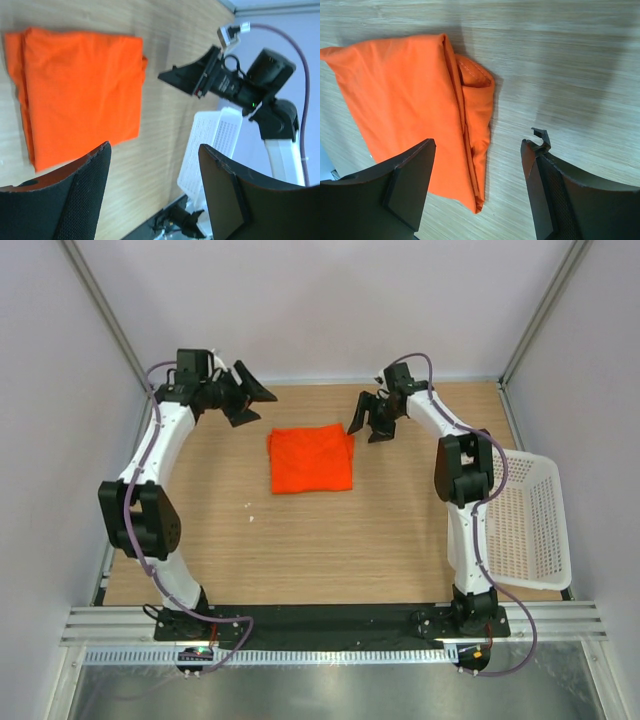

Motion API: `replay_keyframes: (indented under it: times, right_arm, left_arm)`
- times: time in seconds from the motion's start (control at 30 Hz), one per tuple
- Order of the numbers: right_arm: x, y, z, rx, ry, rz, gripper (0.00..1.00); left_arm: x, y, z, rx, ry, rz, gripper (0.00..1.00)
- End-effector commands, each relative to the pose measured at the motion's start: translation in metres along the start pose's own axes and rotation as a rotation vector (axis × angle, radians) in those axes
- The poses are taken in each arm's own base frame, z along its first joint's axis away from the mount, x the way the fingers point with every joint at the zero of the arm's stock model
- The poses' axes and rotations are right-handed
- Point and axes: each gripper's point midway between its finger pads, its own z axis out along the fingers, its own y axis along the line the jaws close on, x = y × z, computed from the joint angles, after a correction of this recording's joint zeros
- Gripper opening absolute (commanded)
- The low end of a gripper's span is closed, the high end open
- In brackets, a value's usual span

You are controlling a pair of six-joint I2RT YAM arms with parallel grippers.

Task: Fold and stack the t-shirts
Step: Fold the tshirt, then neatly place the folded tshirt to the corner

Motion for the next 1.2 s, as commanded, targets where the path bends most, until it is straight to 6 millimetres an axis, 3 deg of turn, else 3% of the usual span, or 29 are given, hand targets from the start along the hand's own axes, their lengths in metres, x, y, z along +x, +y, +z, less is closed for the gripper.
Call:
replay_keyframes:
  times: [0.0,0.07,0.1,0.2,0.47,0.63,0.77,0.83,0.87,0.97,1.03,1.1,1.13,1.17]
  right_arm:
    - [-0.009,0.018,0.005,-0.035,-0.053,-0.083,0.76]
    - [-0.005,0.02,0.013,-0.054,-0.037,-0.083,0.77]
    - [-0.003,0.023,0.017,-0.06,-0.036,-0.088,0.77]
    - [0.002,0.027,0.027,-0.077,-0.025,-0.105,0.78]
    - [0.01,0.026,0.052,-0.018,-0.025,-0.185,0.79]
    - [0.015,0.03,0.064,0.015,-0.03,-0.203,0.72]
    - [0.015,0.039,0.072,0.002,-0.062,-0.191,0.46]
    - [0.014,0.036,0.077,0.008,-0.07,-0.186,0.38]
    - [0.012,0.036,0.078,0.006,-0.073,-0.192,0.24]
    - [0.002,0.04,0.073,0.002,-0.089,-0.233,0.01]
    - [-0.018,0.038,0.058,0.011,-0.119,-0.286,0.01]
    - [-0.025,0.02,0.041,0.05,-0.093,-0.282,0.01]
    - [-0.044,0.009,0.024,0.061,-0.122,-0.299,0.01]
    - [-0.043,-0.003,0.013,0.083,-0.092,-0.286,0.01]
  left_arm:
    - [0.04,0.019,-0.008,-0.036,0.062,-0.023,0.71]
    - [0.052,0.021,-0.02,-0.034,0.056,-0.02,0.72]
    - [0.064,0.032,-0.019,-0.05,0.08,-0.038,0.72]
    - [0.078,0.033,-0.029,-0.032,0.084,-0.049,0.71]
    - [0.095,0.027,-0.054,-0.013,0.071,-0.037,0.72]
    - [0.103,0.024,-0.066,-0.01,0.065,-0.031,0.72]
    - [0.107,0.026,-0.072,-0.023,0.069,-0.02,0.72]
    - [0.11,0.026,-0.075,-0.026,0.077,-0.021,0.72]
    - [0.112,0.028,-0.076,-0.03,0.082,-0.025,0.72]
    - [0.117,0.028,-0.081,-0.03,0.079,-0.034,0.72]
    - [0.123,0.033,-0.081,-0.042,0.089,-0.055,0.72]
    - [0.128,0.036,-0.085,-0.054,0.09,-0.06,0.71]
    - [0.131,0.043,-0.085,-0.076,0.087,-0.063,0.71]
    - [0.136,0.047,-0.089,-0.094,0.089,-0.067,0.72]
